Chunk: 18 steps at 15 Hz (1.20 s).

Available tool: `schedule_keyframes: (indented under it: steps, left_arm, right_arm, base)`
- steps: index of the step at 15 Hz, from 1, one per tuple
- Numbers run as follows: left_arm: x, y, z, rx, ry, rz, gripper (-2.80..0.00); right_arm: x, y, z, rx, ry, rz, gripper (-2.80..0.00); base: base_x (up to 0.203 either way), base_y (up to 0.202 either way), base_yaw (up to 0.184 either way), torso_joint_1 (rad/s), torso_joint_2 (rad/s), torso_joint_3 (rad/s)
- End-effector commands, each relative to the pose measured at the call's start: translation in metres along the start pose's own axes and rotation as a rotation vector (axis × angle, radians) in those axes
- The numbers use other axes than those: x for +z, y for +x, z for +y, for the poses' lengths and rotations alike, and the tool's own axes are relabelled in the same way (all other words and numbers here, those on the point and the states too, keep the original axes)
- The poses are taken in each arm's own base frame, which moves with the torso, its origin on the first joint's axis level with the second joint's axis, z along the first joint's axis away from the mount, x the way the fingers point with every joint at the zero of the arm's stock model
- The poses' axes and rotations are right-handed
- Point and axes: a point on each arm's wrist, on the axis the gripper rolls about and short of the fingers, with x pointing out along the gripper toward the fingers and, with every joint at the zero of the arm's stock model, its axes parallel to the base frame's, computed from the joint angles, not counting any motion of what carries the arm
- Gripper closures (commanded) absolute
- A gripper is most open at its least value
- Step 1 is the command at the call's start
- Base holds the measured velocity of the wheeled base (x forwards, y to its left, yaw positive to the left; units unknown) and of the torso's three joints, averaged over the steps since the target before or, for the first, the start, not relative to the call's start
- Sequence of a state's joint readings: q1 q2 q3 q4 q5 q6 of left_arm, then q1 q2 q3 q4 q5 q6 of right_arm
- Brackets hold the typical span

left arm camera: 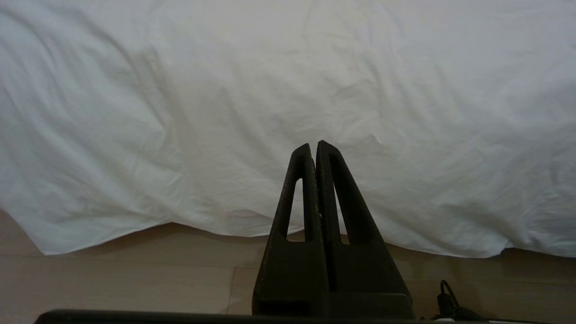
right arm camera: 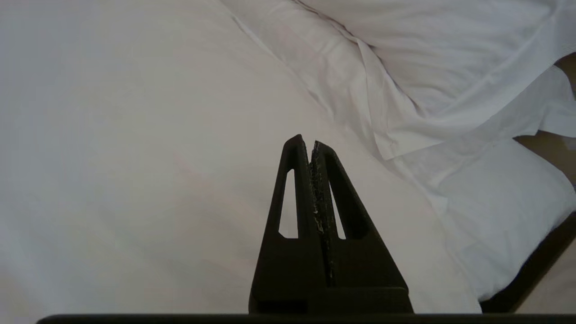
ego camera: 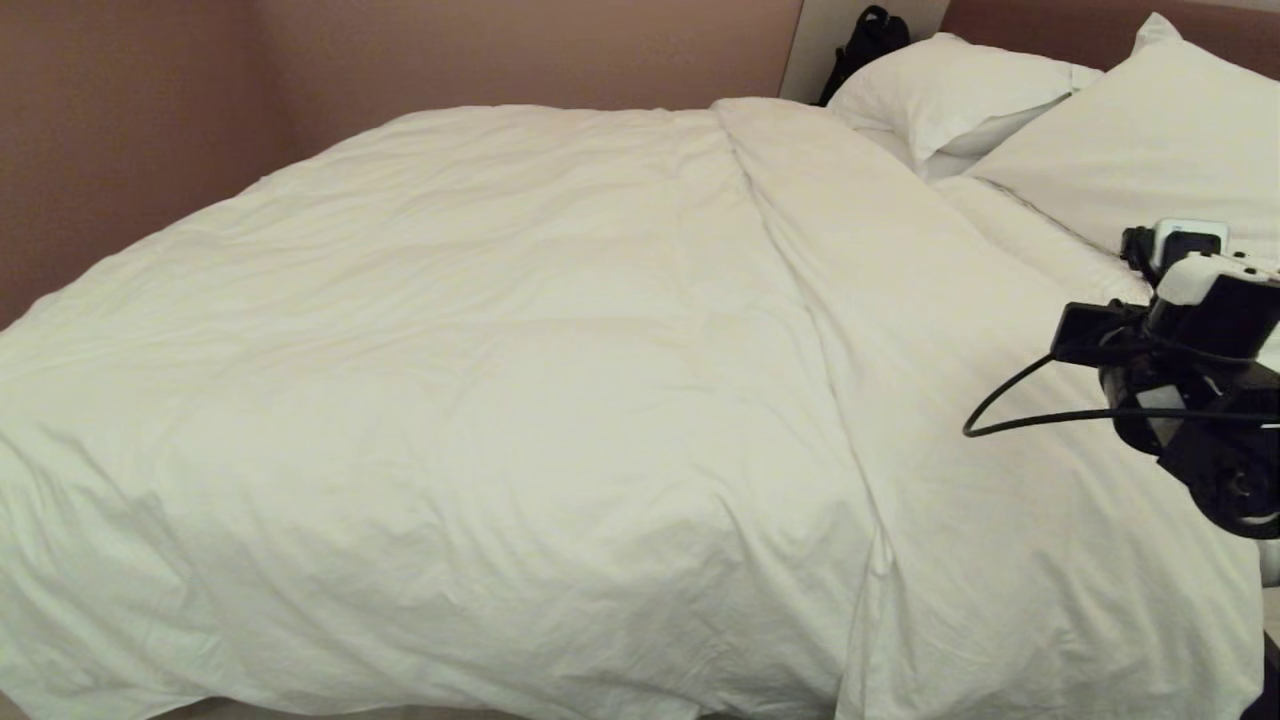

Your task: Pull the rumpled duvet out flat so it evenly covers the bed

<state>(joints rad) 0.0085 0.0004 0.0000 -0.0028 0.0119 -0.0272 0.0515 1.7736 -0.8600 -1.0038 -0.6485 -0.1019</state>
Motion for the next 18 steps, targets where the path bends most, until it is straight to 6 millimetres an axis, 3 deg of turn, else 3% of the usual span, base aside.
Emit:
schedule_keyframes:
  steps: [1, 7, 9, 11, 15, 18]
  left_arm:
    - [0.000, 0.000, 0.000, 0.001, 0.000, -0.001, 0.00]
    - [0.000, 0.000, 0.000, 0.001, 0.000, -0.001, 0.00]
    - [0.000, 0.000, 0.000, 0.001, 0.000, -0.001, 0.00]
    - [0.000, 0.000, 0.000, 0.001, 0.000, -0.001, 0.00]
    - [0.000, 0.000, 0.000, 0.001, 0.000, -0.001, 0.00]
    - [0.000, 0.000, 0.000, 0.001, 0.000, -0.001, 0.00]
  right_arm:
    - [0.005, -0.011, 0.013, -0.019, -0.008, 0.014, 0.00]
    - [0.048, -0.043, 0.015, 0.212, 0.002, -0.004, 0.00]
    - [0.067, -0.064, 0.002, 0.390, -0.022, 0.044, 0.00]
    - [0.074, -0.074, -0.005, 0.505, -0.018, 0.126, 0.00]
    - [0.081, -0.084, -0.012, 0.594, 0.034, 0.242, 0.00]
    - [0.099, -0.102, -0.032, 0.615, 0.070, 0.200, 0.00]
  base:
    - [0.000, 0.000, 0.000, 0.000, 0.00, 0.000]
    - [0.000, 0.000, 0.000, 0.000, 0.00, 0.000]
    - [0.000, 0.000, 0.000, 0.000, 0.00, 0.000]
    - [0.000, 0.000, 0.000, 0.000, 0.00, 0.000]
    - [0.000, 0.000, 0.000, 0.000, 0.00, 0.000]
    - [0.000, 0.000, 0.000, 0.000, 0.00, 0.000]
